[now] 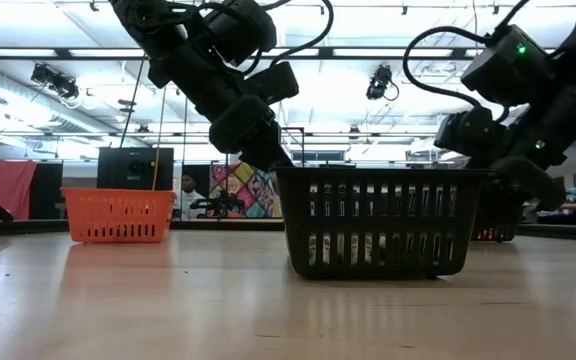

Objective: Sort Halloween decoration
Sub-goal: Put the orange pumpkin toy into the top black bin

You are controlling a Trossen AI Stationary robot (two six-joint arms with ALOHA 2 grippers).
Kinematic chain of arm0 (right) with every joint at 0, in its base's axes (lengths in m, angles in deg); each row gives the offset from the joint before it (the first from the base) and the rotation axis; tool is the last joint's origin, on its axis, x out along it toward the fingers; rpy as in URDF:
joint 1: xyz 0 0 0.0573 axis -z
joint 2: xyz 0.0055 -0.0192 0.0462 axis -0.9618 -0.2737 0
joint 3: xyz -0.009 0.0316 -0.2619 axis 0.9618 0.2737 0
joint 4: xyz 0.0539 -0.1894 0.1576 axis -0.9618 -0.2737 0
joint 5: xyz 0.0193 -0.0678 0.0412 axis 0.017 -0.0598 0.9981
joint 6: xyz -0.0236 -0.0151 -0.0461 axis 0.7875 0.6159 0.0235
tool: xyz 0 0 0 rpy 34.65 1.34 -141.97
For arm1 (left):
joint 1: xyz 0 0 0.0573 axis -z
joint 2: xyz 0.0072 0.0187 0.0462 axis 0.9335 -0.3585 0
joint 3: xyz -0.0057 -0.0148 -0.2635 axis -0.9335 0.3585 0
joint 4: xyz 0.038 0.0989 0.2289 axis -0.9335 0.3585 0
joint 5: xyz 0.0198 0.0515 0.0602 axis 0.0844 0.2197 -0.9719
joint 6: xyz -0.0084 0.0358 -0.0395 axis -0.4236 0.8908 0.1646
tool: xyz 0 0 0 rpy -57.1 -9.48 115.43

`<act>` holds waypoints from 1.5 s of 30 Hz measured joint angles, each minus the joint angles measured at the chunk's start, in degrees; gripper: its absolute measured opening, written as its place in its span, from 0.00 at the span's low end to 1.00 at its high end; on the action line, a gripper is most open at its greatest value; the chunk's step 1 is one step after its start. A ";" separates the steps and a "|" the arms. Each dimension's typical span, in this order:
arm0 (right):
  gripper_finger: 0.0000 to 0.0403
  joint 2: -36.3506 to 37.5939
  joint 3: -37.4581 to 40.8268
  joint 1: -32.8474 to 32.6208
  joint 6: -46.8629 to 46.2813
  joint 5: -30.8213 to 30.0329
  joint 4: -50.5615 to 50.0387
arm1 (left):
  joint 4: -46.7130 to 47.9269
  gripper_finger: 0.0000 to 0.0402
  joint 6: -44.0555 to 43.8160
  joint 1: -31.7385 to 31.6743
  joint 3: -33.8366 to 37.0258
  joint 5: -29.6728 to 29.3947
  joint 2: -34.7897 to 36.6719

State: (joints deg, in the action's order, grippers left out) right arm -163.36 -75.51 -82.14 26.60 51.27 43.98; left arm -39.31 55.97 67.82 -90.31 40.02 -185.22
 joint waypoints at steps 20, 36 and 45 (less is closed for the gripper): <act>0.19 0.00 0.65 -0.02 1.10 0.81 1.72 | -1.27 0.04 1.55 0.39 0.00 0.04 0.00; 0.12 0.00 -1.06 -0.07 2.56 1.19 -0.73 | -1.16 0.04 1.53 0.39 0.00 0.04 0.00; 0.11 0.69 -1.06 -0.07 2.56 0.14 -0.68 | -1.16 0.04 1.53 0.39 0.00 0.04 0.00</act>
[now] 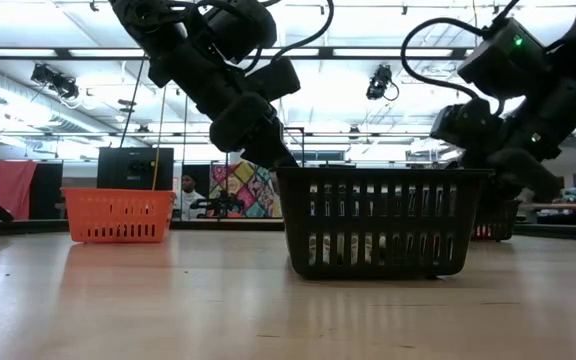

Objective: Sort Halloween decoration
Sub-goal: Put the orange pumpkin toy into the top black bin

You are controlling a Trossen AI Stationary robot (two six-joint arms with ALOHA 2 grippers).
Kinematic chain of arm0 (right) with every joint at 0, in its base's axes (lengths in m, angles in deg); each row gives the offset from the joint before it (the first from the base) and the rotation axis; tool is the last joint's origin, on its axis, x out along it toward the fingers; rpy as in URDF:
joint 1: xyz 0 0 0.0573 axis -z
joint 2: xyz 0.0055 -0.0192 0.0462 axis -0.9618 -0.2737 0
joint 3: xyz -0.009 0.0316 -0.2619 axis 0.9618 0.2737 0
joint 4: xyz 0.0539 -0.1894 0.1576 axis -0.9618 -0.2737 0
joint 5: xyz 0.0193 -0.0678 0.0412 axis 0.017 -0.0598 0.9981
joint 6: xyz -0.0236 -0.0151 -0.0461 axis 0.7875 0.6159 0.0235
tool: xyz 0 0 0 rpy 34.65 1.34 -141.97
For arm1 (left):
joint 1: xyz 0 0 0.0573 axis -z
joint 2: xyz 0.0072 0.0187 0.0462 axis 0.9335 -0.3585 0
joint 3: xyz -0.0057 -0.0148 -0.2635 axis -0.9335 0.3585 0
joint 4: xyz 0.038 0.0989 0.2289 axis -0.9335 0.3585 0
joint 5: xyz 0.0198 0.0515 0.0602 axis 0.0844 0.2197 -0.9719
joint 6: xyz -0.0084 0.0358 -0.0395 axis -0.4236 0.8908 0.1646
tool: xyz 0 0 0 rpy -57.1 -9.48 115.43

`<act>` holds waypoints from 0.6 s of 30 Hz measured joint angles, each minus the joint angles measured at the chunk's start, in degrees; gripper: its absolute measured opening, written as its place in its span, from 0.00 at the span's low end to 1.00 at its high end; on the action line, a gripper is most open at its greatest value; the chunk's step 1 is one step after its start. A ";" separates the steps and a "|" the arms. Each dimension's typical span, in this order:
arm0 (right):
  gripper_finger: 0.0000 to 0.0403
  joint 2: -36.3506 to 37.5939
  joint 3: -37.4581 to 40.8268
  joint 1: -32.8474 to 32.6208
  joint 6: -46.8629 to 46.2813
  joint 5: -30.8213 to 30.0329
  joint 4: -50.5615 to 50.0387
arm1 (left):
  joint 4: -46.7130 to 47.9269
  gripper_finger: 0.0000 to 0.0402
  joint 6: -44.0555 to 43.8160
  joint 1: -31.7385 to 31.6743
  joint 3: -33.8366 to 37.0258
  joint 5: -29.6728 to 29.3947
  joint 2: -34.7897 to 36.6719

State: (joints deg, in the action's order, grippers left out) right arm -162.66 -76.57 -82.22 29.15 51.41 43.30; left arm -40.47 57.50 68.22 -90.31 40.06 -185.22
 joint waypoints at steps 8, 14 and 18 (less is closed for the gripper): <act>0.11 5.87 -0.02 0.00 0.39 -1.94 -2.88 | 0.01 0.04 0.00 0.00 0.00 -0.02 0.00; 0.11 14.75 -0.02 0.00 -1.46 -6.97 -11.73 | 0.01 0.04 0.00 0.00 0.00 0.00 0.00; 0.11 21.75 -0.02 -0.02 -3.80 -10.19 -19.47 | -0.02 0.04 0.00 0.00 0.00 -0.02 0.00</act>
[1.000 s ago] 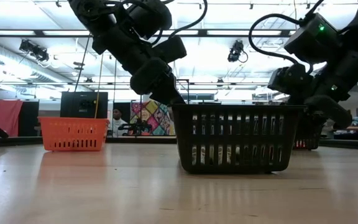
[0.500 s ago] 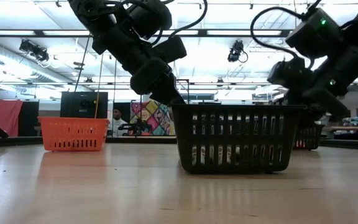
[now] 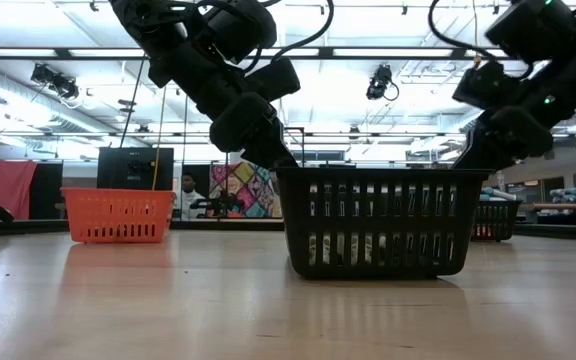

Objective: Sort Halloween decoration
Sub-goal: Put the orange pumpkin toy into the top black bin, then put the black skeleton toy into the orange bin

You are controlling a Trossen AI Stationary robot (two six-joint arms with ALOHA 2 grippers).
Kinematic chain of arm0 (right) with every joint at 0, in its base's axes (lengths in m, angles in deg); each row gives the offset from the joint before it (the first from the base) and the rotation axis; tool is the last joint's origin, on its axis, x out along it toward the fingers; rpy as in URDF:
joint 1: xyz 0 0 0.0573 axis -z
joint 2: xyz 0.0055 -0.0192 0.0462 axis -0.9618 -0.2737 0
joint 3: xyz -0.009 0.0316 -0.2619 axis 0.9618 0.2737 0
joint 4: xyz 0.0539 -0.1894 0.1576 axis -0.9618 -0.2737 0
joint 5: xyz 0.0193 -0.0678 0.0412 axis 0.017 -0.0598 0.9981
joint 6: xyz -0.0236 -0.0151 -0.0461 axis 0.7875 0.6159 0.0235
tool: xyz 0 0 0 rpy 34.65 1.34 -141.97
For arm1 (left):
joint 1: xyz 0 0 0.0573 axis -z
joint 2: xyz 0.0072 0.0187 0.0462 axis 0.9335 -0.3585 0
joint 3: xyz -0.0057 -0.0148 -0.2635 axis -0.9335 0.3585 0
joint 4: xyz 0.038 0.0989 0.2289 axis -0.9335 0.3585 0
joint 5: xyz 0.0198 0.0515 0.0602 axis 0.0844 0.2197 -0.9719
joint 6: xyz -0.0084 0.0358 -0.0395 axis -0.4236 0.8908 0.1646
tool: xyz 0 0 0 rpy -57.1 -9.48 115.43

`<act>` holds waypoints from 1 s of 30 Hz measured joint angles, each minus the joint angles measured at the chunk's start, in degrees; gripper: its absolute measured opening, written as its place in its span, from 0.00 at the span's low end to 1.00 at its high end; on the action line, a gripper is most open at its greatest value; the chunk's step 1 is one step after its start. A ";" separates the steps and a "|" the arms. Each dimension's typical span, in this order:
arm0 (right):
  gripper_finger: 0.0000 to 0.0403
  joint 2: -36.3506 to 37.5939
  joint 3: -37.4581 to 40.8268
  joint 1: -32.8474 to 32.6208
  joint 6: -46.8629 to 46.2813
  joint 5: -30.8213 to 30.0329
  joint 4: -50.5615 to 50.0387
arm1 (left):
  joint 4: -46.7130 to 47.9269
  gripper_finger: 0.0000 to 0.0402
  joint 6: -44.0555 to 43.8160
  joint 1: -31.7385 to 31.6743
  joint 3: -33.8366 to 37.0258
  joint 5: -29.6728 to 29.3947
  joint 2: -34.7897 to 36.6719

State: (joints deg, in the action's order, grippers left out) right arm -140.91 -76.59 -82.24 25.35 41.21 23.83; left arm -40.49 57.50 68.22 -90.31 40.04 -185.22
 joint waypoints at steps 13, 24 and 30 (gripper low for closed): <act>0.17 10.85 0.00 1.74 -12.50 -9.55 -17.45 | -0.07 0.04 0.00 0.00 0.00 0.00 0.00; 0.29 9.99 0.00 2.52 -9.84 -7.26 -12.19 | -0.07 0.04 -0.01 0.00 0.00 0.00 0.00; 0.28 9.99 0.00 1.69 -4.91 -5.81 -5.01 | -2.65 0.07 -0.81 -0.73 -0.04 0.04 -2.67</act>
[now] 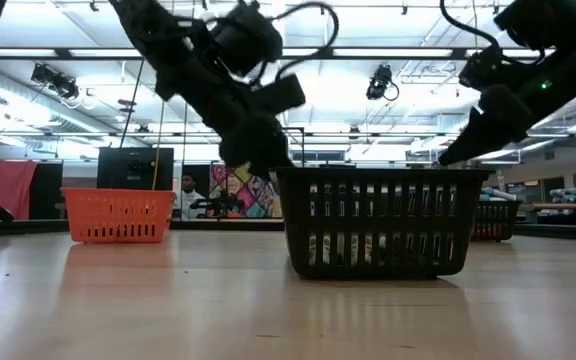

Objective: Sort Halloween decoration
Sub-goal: Put the black skeleton toy into the orange bin

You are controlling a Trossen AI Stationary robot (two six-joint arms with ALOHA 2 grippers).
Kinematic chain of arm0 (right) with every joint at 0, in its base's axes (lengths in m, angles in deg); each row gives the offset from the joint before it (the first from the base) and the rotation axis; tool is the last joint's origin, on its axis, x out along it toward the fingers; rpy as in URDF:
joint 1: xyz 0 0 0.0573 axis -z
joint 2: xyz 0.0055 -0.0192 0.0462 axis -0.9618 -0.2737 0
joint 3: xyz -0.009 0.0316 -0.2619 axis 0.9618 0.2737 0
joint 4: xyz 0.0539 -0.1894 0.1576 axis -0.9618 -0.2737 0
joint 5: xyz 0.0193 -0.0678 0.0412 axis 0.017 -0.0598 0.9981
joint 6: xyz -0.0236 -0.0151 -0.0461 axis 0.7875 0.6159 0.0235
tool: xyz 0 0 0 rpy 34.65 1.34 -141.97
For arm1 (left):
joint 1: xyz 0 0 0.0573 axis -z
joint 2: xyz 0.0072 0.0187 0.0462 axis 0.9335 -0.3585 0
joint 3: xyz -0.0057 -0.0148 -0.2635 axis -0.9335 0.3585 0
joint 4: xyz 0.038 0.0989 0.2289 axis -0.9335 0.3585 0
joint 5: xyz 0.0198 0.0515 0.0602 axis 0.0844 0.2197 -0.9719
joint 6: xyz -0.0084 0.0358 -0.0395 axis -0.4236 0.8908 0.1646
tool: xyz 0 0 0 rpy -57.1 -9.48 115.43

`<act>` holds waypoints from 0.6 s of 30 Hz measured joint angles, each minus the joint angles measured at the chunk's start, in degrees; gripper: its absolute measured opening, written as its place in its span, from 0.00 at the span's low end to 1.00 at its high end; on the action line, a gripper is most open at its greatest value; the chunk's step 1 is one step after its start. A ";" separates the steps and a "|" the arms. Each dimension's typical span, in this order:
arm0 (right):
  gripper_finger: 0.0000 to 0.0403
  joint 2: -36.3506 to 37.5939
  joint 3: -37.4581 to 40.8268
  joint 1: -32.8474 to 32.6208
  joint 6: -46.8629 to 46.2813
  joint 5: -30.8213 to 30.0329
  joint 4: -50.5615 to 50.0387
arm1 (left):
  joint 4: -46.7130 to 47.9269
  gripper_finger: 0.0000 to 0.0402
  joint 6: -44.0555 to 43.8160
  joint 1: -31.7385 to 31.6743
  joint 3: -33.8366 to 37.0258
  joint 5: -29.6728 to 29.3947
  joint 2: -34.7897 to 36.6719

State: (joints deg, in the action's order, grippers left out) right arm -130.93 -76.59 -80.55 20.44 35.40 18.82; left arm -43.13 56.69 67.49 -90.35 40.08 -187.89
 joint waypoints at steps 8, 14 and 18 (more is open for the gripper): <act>0.28 0.01 0.00 -1.72 4.65 -3.39 3.71 | -7.85 0.31 0.13 -2.06 0.01 -0.02 -4.39; 0.28 -0.01 -0.01 -1.75 5.72 -3.58 4.55 | -11.30 0.40 -1.32 -3.30 -0.10 2.97 -7.47; 0.28 -0.06 -0.02 -1.82 5.72 -3.09 4.84 | -12.22 0.40 -1.38 -3.27 0.05 3.74 -10.31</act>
State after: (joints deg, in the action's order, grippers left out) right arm -130.98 -76.61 -82.37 26.16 32.32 23.65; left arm -55.35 55.31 64.22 -90.30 43.82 -198.21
